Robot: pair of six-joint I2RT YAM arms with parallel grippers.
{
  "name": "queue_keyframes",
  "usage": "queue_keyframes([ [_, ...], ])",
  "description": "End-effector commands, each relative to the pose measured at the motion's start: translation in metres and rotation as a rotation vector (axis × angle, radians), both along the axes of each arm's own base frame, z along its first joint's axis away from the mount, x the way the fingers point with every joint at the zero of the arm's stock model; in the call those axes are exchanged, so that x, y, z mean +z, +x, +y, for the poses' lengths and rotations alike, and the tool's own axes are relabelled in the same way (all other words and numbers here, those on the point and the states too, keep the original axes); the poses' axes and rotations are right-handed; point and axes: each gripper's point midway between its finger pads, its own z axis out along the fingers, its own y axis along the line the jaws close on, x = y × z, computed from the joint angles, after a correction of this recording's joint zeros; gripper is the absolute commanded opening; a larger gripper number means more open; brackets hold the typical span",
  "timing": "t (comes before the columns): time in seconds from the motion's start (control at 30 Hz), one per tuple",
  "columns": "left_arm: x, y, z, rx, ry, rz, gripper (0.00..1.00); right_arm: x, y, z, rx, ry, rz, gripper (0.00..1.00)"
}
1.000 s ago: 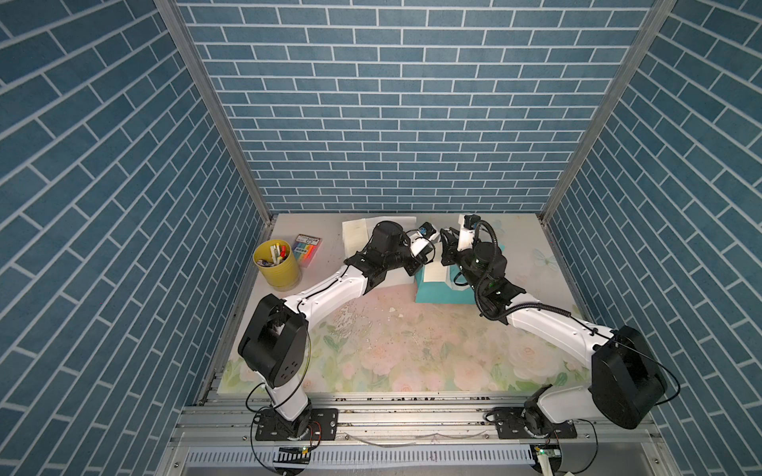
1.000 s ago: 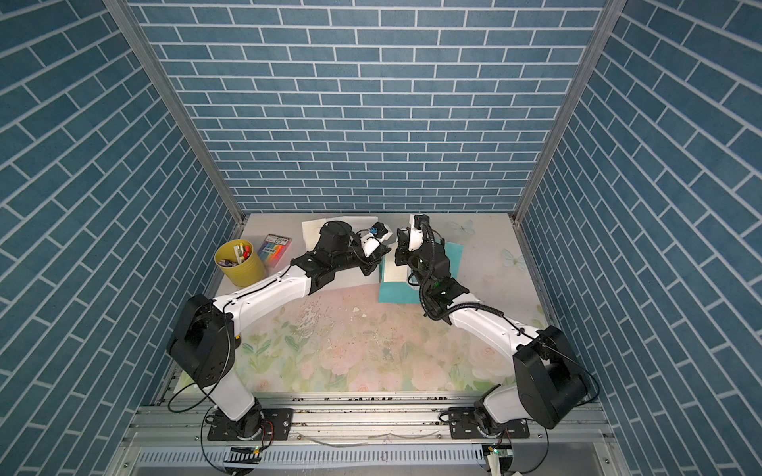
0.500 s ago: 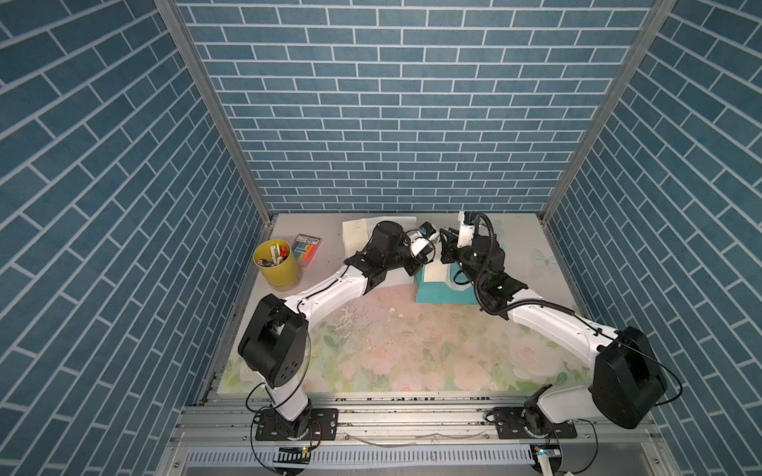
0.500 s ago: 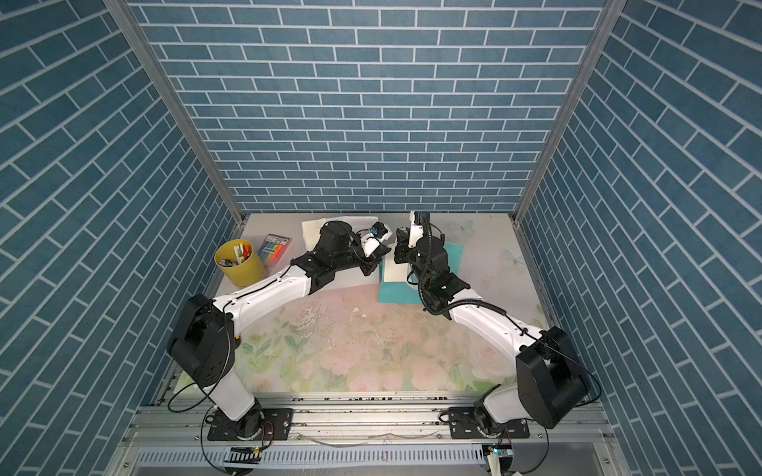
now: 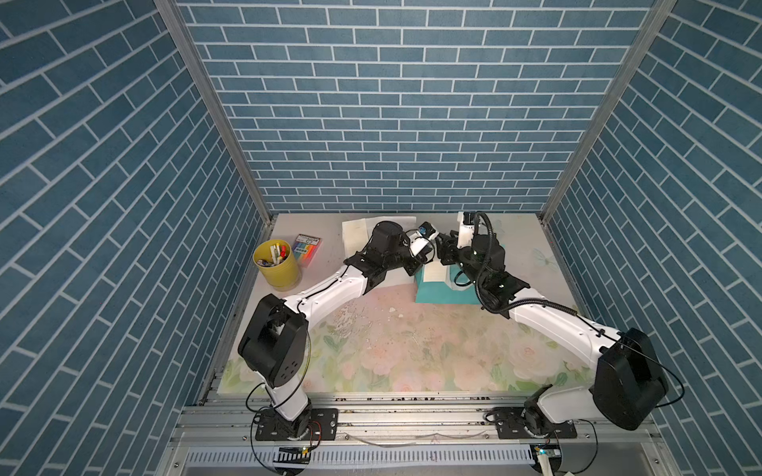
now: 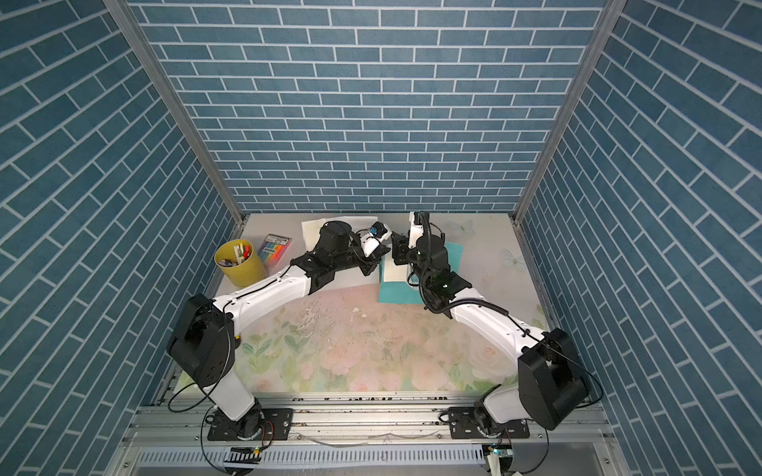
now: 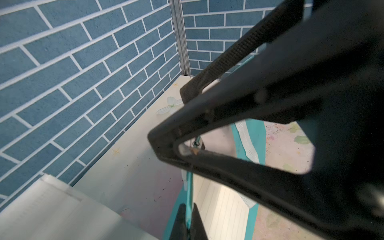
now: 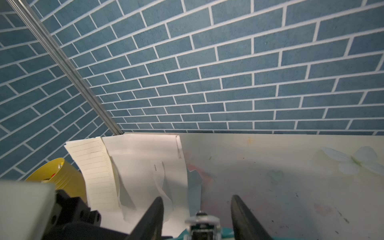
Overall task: Staple the receipts to the bags
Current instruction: Place the stapler in the takeout bag, then staple the receipt to the takeout bag.
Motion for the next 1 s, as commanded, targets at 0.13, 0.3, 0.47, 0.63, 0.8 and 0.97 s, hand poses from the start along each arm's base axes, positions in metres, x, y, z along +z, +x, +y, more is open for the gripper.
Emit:
queue_keyframes([
  [0.13,0.003,-0.004,0.001,-0.01,-0.002,-0.007,0.0,0.068,-0.022,-0.028,0.315,-0.083,-0.064,0.66],
  [0.3,0.005,-0.005,-0.002,-0.033,0.005,-0.012,0.0,0.053,-0.04,-0.04,0.557,-0.373,-0.002,0.67],
  [0.47,0.007,-0.007,-0.002,-0.048,0.022,-0.02,0.0,0.059,-0.053,-0.041,0.78,-0.414,0.037,0.67],
  [0.63,0.008,-0.011,-0.002,-0.064,0.041,-0.018,0.0,0.051,-0.06,-0.033,0.915,-0.454,-0.012,0.99],
  [0.8,0.01,-0.015,-0.002,-0.075,0.053,-0.01,0.0,0.042,-0.066,-0.025,1.016,-0.439,-0.092,0.99],
  [0.97,0.006,-0.018,-0.004,-0.089,0.064,-0.008,0.0,0.023,-0.059,-0.02,1.049,-0.473,-0.145,0.98],
])
